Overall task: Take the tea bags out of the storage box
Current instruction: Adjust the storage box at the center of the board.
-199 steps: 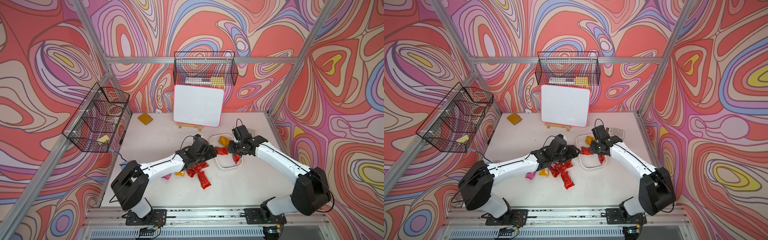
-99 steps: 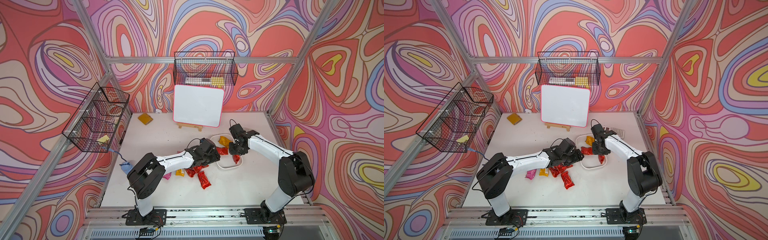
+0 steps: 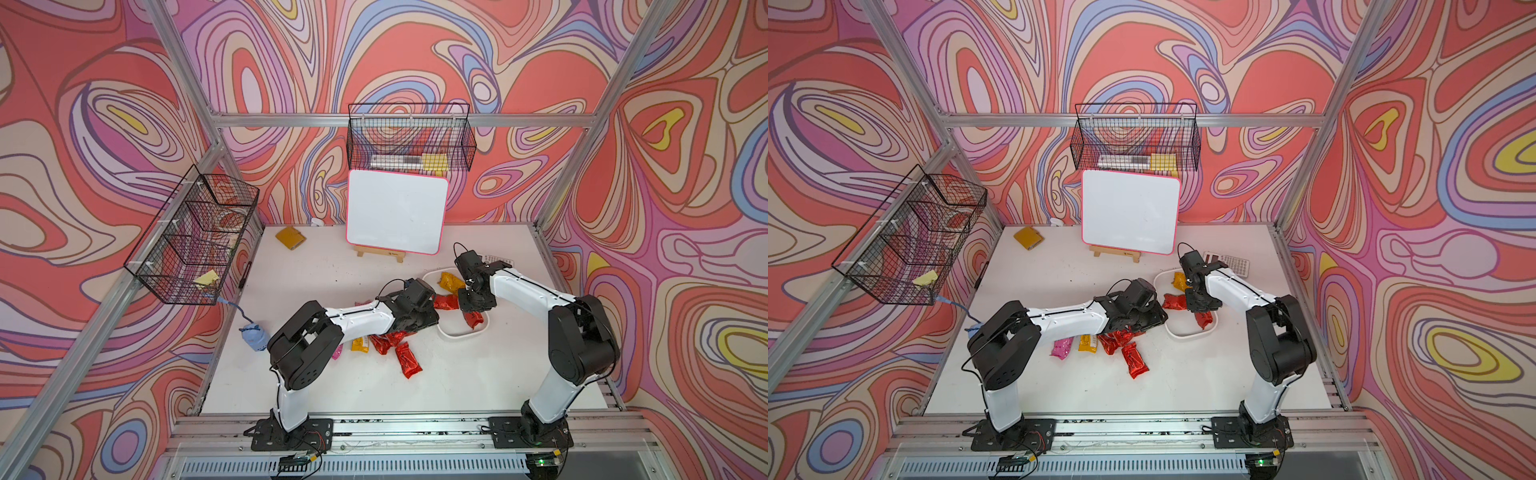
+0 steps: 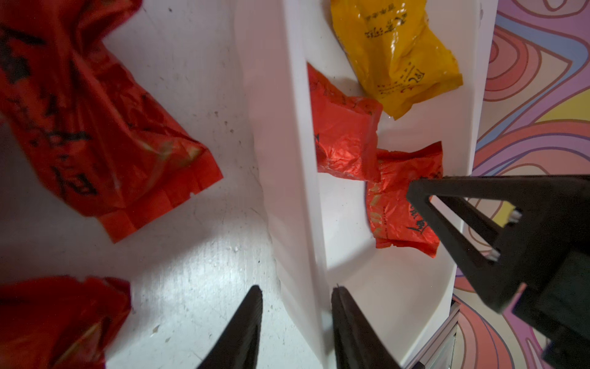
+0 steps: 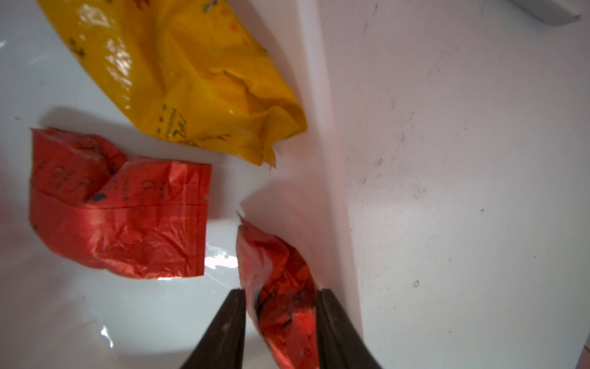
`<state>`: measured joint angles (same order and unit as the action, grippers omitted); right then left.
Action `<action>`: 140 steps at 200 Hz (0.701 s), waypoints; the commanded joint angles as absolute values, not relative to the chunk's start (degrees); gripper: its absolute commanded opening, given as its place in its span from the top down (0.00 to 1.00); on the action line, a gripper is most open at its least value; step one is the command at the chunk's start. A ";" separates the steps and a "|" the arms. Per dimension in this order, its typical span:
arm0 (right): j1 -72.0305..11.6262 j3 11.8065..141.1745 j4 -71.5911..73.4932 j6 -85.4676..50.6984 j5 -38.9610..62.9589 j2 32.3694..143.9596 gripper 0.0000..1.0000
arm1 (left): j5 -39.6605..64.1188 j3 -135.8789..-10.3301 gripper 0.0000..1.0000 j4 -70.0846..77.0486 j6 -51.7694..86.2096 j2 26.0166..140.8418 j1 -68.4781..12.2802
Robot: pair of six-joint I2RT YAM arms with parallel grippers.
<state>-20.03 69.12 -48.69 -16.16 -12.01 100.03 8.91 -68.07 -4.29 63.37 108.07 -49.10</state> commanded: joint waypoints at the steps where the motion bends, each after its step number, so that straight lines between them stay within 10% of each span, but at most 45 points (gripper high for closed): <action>1: -20.13 67.10 -48.39 -15.82 -13.63 101.07 0.67 | 8.90 -69.16 0.67 -5.93 61.79 109.82 -49.29; 140: -20.13 63.77 -51.33 -20.57 -11.16 88.04 0.98 | 7.97 -76.03 0.87 -10.58 55.07 113.70 -51.41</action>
